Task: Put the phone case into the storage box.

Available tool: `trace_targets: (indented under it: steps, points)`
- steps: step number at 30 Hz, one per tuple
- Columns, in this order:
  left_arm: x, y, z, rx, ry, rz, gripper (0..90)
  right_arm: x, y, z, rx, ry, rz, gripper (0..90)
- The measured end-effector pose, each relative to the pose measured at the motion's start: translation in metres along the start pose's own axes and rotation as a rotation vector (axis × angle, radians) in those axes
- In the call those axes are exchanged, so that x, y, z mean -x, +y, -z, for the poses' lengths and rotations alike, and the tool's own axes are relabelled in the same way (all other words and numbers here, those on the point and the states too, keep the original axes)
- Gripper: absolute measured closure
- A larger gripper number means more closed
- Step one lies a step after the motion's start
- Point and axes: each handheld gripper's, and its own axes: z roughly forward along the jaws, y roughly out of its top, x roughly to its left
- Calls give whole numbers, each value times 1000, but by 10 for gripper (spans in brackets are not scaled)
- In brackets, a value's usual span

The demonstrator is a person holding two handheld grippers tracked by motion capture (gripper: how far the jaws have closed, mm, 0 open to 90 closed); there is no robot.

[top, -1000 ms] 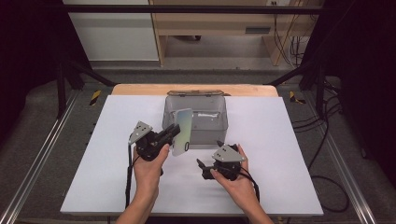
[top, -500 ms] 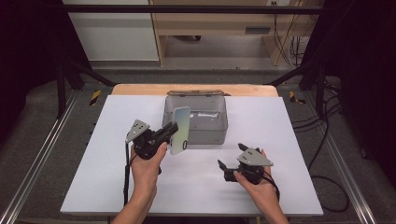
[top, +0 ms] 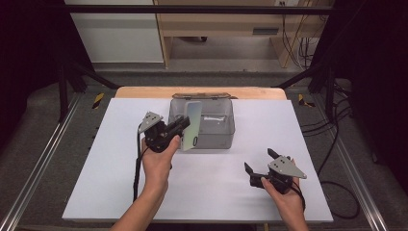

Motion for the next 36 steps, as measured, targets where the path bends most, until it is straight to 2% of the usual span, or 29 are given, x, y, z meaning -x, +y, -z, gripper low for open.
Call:
trace_targets:
  steps: [7, 11, 16, 17, 18, 19, 21, 22, 26, 28, 32, 36]
  points:
    - [4, 17, -19, -8, 41, 7, 811, 1, 2, 9, 41, -18, -14, 57]
    - [6, 27, -27, -14, 81, -13, 811, 3, 1, 13, 44, -37, -22, 50]
    - [5, 37, -36, -28, 99, -10, 811, 3, 1, 13, 36, -49, -23, 54]
    - [6, 39, -38, -32, 101, -12, 811, 4, 1, 14, 38, -61, -13, 63]
    - [7, 42, -40, -38, 101, -19, 811, 6, 1, 15, 47, -94, -10, 65]
    - [8, 45, -41, -43, 102, -27, 811, 9, 1, 17, 59, -116, -23, 68]
    - [9, 48, -43, -50, 104, -39, 811, 16, 0, 20, 79, -120, -78, 67]
    - [10, 50, -45, -57, 105, -40, 811, 17, 0, 21, 83, -123, -89, 66]
    - [11, 52, -50, -78, 121, -42, 811, 23, -2, 24, 80, -115, -118, 70]
    - [10, 52, -53, -89, 139, -50, 811, 25, -1, 26, 90, -139, -114, 76]
    - [4, 49, -59, -105, 158, -22, 811, 27, -2, 27, 80, -130, -143, 76]
    - [-6, 47, -64, -116, 180, -5, 811, 24, -1, 23, 57, -132, -128, 68]
